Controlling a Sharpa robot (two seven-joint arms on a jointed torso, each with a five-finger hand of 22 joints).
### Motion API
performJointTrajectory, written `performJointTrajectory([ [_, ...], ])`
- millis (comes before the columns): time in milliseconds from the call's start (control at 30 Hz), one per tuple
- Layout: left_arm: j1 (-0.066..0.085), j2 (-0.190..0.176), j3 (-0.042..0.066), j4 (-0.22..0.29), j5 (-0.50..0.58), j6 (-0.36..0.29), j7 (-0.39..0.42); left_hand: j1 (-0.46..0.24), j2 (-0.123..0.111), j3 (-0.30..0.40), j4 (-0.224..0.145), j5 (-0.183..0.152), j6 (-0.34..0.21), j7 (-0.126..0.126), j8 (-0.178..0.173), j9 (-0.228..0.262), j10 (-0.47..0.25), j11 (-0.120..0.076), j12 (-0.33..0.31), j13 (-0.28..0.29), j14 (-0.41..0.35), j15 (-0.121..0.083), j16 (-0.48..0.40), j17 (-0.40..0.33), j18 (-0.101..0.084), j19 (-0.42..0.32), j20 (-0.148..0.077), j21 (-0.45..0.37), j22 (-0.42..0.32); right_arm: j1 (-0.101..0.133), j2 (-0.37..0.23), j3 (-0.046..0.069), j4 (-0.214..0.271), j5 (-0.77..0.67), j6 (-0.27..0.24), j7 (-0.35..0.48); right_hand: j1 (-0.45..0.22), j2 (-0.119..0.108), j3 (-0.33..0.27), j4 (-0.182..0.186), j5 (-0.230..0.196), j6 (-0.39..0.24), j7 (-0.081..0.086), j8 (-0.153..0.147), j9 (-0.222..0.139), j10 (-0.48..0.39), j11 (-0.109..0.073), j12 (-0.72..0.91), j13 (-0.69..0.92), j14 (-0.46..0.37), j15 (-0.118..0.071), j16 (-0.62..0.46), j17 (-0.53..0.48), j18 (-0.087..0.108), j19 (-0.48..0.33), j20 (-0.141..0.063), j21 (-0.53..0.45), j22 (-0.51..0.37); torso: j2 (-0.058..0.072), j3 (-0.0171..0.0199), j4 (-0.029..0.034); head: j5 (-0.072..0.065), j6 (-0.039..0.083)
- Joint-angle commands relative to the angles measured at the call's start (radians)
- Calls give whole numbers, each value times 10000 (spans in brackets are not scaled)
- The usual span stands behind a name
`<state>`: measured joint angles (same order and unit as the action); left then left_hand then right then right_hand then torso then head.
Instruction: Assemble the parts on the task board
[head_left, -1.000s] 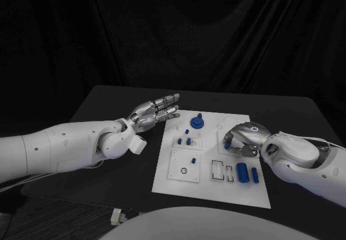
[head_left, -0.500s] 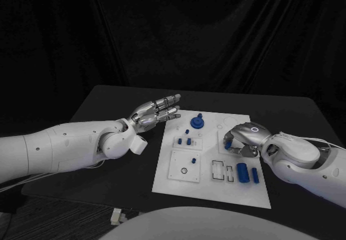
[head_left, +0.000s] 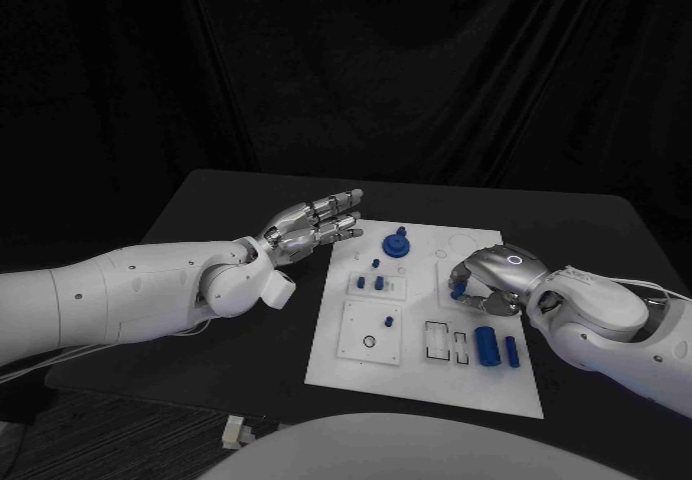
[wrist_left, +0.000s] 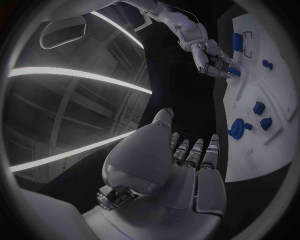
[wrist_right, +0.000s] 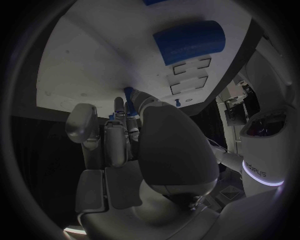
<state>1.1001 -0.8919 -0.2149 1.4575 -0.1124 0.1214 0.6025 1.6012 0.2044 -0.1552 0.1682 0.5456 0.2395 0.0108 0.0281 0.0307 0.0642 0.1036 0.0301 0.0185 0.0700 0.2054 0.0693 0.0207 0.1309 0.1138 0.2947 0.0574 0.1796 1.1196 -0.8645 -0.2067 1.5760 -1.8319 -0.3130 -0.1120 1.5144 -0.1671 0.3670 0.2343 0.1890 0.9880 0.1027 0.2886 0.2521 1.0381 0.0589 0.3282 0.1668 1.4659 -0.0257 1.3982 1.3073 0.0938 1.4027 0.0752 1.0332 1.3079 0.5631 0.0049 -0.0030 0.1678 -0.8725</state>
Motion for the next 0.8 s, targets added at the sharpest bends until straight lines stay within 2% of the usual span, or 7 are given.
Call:
performJointTrajectory([
  [33, -16, 12, 10, 11, 17, 121, 87, 2, 134, 16, -28, 49, 0, 83, 41, 9, 52, 32, 56, 8, 16, 51, 42, 14, -100, 46, -2, 30, -12, -6, -41, 6, 69, -25, -232, -68, 114, 18, 5, -58, 34, 78, -4, 65, 16, 55, -16, 45, 5, 444, -56, 16, 392, 21, 34, -16, 39, 1362, -4, 1, -2, 10, -1],
  [400, -27, 13, 10, 3, 17, 125, 22, 13, 154, 65, -79, 65, 69, 172, 54, 18, 66, 7, 65, 10, 12, 46, 44, 13, -130, 53, -3, 29, -27, 254, -228, 7, 345, 384, -198, -210, 169, 16, 47, -114, 55, 83, 4, 129, 68, 108, -29, 47, -5, 436, -49, -9, 361, 26, 26, -10, 19, 1356, -13, 1, 5, -18, -1],
  [667, -33, 19, 10, -5, 17, 126, -3, 13, 154, 65, -79, 65, 69, 172, 54, 18, 66, 7, 65, 10, 12, 46, 44, 13, -130, 53, -3, 29, -27, 531, -386, 7, 701, 498, -179, -307, 171, 21, 62, -124, 70, 94, 18, 163, 94, 145, -28, 54, -8, 435, -24, -11, 359, 24, 23, 2, 11, 1354, -10, 3, 2, -27, -1],
  [800, -35, 16, 10, -3, 17, 126, -8, 13, 156, 79, -96, 73, 86, 206, 57, 19, 67, -4, 66, 10, 9, 46, 44, 13, -140, 53, -4, 28, -35, 691, -490, 7, 1032, 514, -222, -315, 182, 25, 84, -145, 89, 120, 26, 214, 132, 204, -29, 65, -11, 436, 4, -12, 357, 17, 29, 20, 32, 1359, -8, 0, 0, -2, -1],
])
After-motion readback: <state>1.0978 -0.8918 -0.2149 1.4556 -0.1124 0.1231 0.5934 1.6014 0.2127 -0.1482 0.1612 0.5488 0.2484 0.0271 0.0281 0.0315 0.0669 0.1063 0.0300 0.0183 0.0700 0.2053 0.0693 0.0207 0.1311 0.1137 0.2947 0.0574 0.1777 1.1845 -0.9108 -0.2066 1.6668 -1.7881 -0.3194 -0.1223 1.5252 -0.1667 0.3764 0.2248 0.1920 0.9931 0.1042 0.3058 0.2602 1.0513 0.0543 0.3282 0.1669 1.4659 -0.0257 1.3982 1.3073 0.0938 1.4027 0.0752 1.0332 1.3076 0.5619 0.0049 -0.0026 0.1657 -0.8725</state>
